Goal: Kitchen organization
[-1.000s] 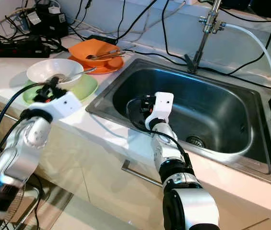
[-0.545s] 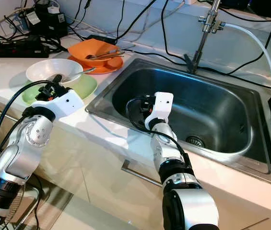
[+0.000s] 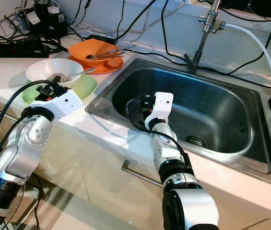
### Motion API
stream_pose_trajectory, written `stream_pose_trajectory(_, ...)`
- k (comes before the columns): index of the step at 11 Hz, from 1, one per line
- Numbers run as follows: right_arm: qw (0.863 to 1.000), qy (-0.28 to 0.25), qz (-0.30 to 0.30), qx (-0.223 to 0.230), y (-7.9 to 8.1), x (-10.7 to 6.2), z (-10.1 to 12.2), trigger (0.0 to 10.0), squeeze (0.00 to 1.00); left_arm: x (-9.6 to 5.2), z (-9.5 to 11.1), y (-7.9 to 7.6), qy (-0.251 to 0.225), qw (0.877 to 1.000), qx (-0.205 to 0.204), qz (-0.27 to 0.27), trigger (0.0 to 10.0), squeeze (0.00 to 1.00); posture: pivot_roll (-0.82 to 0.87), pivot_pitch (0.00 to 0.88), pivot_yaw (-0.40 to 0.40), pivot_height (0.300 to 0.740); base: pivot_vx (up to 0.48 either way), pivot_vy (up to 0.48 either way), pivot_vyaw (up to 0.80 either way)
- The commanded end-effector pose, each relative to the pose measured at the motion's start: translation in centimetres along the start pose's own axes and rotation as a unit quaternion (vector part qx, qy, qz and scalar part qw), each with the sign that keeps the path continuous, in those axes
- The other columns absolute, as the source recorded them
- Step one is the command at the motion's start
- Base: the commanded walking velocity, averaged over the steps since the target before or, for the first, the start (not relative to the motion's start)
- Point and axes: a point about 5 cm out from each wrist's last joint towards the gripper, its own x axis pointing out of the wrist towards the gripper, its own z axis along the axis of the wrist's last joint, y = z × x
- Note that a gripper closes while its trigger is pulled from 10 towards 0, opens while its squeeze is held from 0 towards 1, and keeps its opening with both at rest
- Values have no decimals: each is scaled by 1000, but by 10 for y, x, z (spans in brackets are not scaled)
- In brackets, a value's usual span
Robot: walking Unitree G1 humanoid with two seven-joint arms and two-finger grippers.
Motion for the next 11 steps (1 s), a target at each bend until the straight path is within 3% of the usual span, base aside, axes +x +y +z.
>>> stream_pose_trajectory(1,1000,11,-6,3,-2,-2,-5,10000,0,1,0,2,2,1000,0,3,0,0,267,0,-73,740,0,0,0)
stream_pose_trajectory(8,1000,14,-5,3,-1,-2,-6,10000,0,2,2,7,0,1000,13,16,0,0,270,0,-74,740,0,0,0)
stream_pose_trajectory(11,1000,13,-6,4,-2,-2,-6,10000,0,2,15,28,-38,995,56,69,0,0,271,0,-74,740,0,0,0)
